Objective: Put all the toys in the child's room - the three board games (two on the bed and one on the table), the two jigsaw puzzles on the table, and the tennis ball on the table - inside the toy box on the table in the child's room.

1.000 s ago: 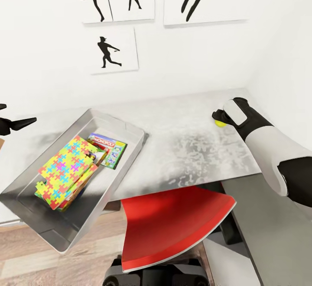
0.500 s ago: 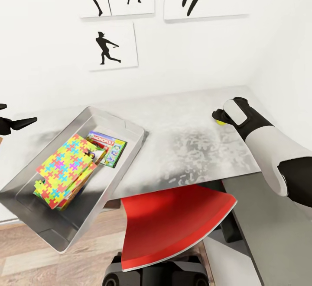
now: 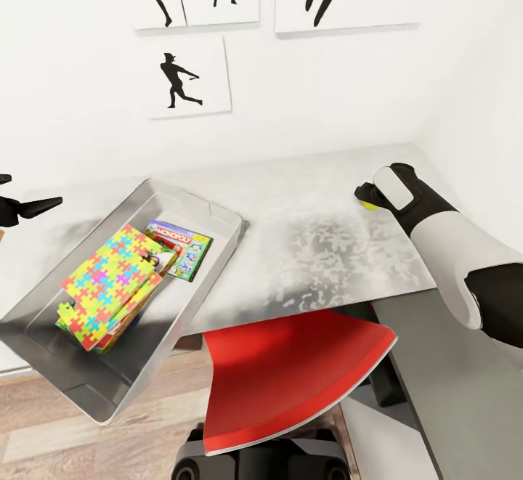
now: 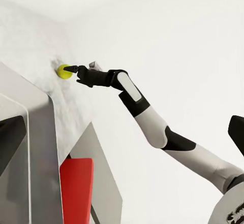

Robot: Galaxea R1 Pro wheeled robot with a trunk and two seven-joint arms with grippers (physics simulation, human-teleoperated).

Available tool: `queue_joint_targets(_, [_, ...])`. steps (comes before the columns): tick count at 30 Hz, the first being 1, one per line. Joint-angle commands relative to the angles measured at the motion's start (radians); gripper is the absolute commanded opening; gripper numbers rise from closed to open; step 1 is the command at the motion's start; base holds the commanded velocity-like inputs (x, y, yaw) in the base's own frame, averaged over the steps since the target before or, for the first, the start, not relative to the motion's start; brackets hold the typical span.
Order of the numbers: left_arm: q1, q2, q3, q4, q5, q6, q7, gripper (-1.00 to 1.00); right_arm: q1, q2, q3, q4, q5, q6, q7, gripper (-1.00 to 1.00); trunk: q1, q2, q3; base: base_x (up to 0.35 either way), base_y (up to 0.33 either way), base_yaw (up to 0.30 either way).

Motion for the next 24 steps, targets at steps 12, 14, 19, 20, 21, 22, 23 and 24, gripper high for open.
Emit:
queue_joint_targets(12, [-0.003,0.0,-0.008,0.001,0.002,0.011,-0.007,1.0,-0.002,-0.001,0.006,-0.001,-0.007,0.002,-0.008,1.0,0.001,-0.002,-0.002,0.0,0.0,0.0])
queue_joint_targets(14, [-0.003,0.001,-0.008,0.001,0.002,0.011,-0.007,1.0,-0.002,0.0,0.005,-0.001,-0.007,0.002,-0.008,1.0,0.001,-0.002,-0.002,0.0,0.0,0.0])
queue_joint_targets(19, [-0.003,0.001,-0.008,0.001,0.002,0.011,-0.007,1.0,-0.002,0.001,0.004,-0.001,-0.007,0.002,-0.008,1.0,0.001,-0.002,-0.002,0.0,0.0,0.0])
queue_joint_targets(20, [-0.003,0.001,-0.008,0.001,0.002,0.011,-0.007,1.0,-0.002,0.002,0.004,-0.001,-0.007,0.002,-0.008,1.0,0.001,-0.002,-0.002,0.0,0.0,0.0])
queue_joint_targets(21, [-0.003,0.001,-0.008,0.001,0.002,0.011,-0.007,1.0,-0.002,0.002,0.004,-0.001,-0.007,0.002,-0.008,1.0,0.001,-0.002,-0.002,0.0,0.0,0.0])
queue_joint_targets(22, [-0.003,0.001,-0.008,0.0,0.002,0.011,-0.007,1.0,-0.002,0.003,0.004,-0.001,-0.007,0.002,-0.008,1.0,0.001,-0.002,-0.002,0.0,0.0,0.0])
queue_joint_targets(23, [-0.003,0.001,-0.008,0.001,0.002,0.011,-0.007,1.0,-0.002,0.004,0.004,-0.001,-0.007,0.002,-0.008,1.0,0.001,-0.002,-0.002,0.0,0.0,0.0])
queue_joint_targets(24, [-0.003,0.001,-0.008,0.001,0.002,0.011,-0.007,1.0,-0.002,0.005,0.004,-0.001,-0.007,0.002,-0.008,1.0,0.001,-0.002,-0.002,0.0,0.0,0.0])
